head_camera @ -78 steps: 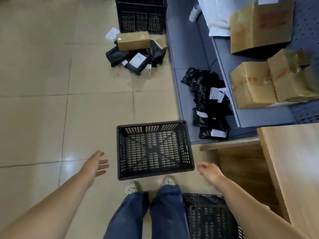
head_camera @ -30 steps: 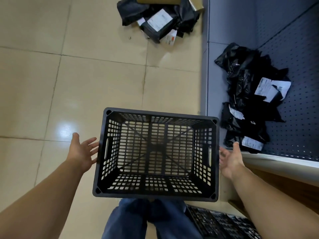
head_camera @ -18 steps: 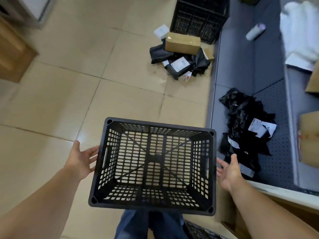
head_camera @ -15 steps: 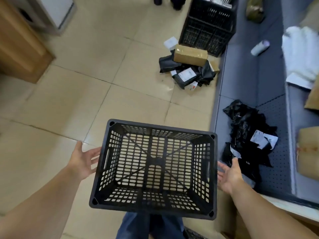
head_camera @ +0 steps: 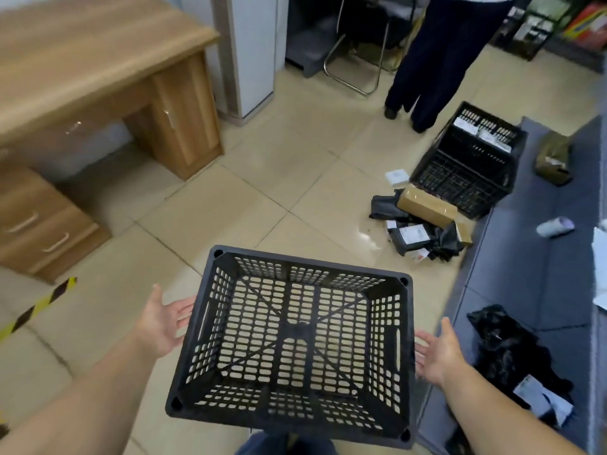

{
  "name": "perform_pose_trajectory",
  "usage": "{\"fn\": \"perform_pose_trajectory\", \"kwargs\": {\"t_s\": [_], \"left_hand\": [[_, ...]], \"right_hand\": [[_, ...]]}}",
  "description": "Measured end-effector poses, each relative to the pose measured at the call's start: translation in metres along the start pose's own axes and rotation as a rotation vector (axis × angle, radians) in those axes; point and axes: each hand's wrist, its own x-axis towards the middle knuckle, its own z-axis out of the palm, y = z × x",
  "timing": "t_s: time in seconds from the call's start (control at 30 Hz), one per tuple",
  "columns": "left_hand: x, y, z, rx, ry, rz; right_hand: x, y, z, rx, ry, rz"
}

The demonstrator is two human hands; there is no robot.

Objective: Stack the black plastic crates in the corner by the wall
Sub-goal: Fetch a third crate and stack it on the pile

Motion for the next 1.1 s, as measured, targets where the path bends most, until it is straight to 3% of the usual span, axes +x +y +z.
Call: {"fn": "perform_pose_trajectory", "kwargs": {"t_s": [0.33, 0.63, 1.1], "left_hand": [[-0.061, -0.022, -0.073, -0.276, 0.299, 0.089], [-0.134, -0.078, -0.115, -0.671, 0.506, 0.173], [-0.243, -0.199, -0.218, -1.079, 0.731, 0.231]], "right_hand": [[-0.028, -0.047, 0.115, -0.316, -0.200, -0.039], [-0.077, -0.065, 0.223, -0.666, -0.448, -0.089], [-0.210, 0.051, 0.375, -1.085, -0.716, -0.170]]}}
